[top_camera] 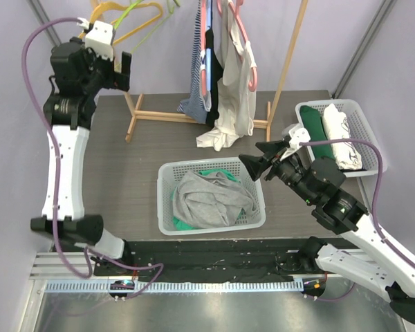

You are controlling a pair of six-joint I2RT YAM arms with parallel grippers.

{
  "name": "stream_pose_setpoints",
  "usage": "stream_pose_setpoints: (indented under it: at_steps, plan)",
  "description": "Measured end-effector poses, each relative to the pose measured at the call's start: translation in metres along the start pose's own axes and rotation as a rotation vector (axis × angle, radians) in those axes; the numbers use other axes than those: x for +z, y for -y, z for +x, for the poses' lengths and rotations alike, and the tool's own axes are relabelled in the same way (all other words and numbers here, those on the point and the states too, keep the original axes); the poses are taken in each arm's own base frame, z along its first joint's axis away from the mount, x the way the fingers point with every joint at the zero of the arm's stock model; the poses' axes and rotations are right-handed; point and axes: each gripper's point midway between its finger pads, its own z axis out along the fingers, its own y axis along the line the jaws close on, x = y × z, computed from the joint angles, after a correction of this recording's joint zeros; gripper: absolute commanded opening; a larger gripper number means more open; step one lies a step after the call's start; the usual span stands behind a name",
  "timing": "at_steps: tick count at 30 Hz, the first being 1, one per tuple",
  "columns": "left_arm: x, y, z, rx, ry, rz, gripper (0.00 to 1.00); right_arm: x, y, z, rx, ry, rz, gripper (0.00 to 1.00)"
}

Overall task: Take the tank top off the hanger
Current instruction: Place the hanger at the clothesline, then move the clothesline to the corner of the board.

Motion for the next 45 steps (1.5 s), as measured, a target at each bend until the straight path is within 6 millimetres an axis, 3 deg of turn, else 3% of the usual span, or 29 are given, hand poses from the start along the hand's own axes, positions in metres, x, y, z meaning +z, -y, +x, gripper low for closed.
stream_pose_setpoints:
  at_steps: [5, 8, 13, 18, 21, 23, 26, 31, 35, 40, 45]
  plan:
    - [-0.057, 0.031, 0.011, -0.02, 0.027, 0.095, 1.0, 0.015, 0.004, -0.001, 0.017, -0.021, 0.037, 0.74]
    - [-0.076, 0.053, 0.043, -0.029, -0.016, 0.155, 1.0, 0.024, 0.006, 0.002, 0.026, -0.038, 0.052, 0.74]
    - [-0.064, 0.071, 0.117, -0.044, -0.184, 0.183, 1.0, 0.037, 0.004, -0.002, 0.049, -0.041, 0.056, 0.74]
    - [-0.043, 0.08, 0.237, -0.091, -0.429, 0.159, 1.0, 0.043, 0.004, -0.007, 0.073, -0.024, 0.065, 0.73]
    - [-0.035, 0.071, 0.283, -0.142, -0.482, 0.105, 1.0, 0.043, 0.005, -0.01, 0.077, -0.018, 0.074, 0.73]
    - [-0.025, 0.061, 0.298, -0.172, -0.478, 0.062, 1.0, 0.043, 0.006, -0.01, 0.073, -0.016, 0.081, 0.73]
    - [0.006, 0.036, 0.312, -0.224, -0.456, 0.003, 0.99, 0.043, 0.01, -0.014, 0.063, -0.008, 0.099, 0.73]
    - [0.075, -0.001, 0.328, -0.283, -0.359, -0.064, 1.0, 0.042, 0.018, -0.018, 0.038, 0.007, 0.141, 0.73]
    - [0.112, -0.02, 0.329, -0.353, -0.218, -0.106, 0.99, 0.043, 0.024, -0.022, 0.018, 0.026, 0.173, 0.72]
    - [0.148, -0.04, 0.319, -0.461, -0.022, -0.119, 0.94, 0.046, 0.029, -0.019, 0.009, 0.018, 0.201, 0.71]
    - [0.164, -0.047, 0.298, -0.535, 0.1, -0.097, 0.91, 0.047, 0.03, -0.021, 0.01, 0.015, 0.213, 0.71]
